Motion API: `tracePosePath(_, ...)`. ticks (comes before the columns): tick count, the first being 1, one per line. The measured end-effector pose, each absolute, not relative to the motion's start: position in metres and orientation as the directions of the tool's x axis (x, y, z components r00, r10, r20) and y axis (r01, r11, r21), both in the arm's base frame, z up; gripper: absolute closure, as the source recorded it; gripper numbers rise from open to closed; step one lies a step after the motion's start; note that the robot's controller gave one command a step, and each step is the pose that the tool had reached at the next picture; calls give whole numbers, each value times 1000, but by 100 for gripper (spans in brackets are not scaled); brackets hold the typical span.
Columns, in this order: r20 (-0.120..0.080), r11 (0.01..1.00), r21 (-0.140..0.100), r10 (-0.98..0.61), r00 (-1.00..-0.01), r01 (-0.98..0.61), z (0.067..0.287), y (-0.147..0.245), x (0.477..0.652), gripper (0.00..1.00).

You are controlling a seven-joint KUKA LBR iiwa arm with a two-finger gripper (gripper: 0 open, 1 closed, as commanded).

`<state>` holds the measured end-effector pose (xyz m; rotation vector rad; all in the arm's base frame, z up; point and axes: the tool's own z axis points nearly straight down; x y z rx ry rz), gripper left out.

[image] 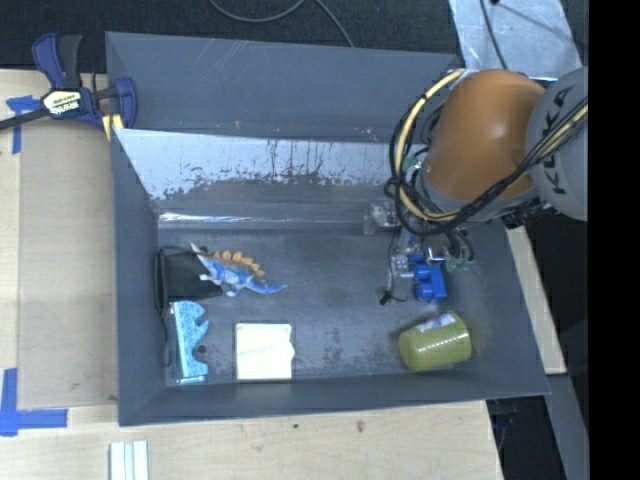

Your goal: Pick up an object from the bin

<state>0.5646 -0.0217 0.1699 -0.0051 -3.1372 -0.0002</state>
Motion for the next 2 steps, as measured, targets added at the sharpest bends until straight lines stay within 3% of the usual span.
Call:
tracePosePath(1, -4, 1000, 0, 3, -1000, 3, 175, -22, 566, 0)
tracePosePath(2, -6, 999, 0, -41, -999, -41, 129, -79, 581, 0)
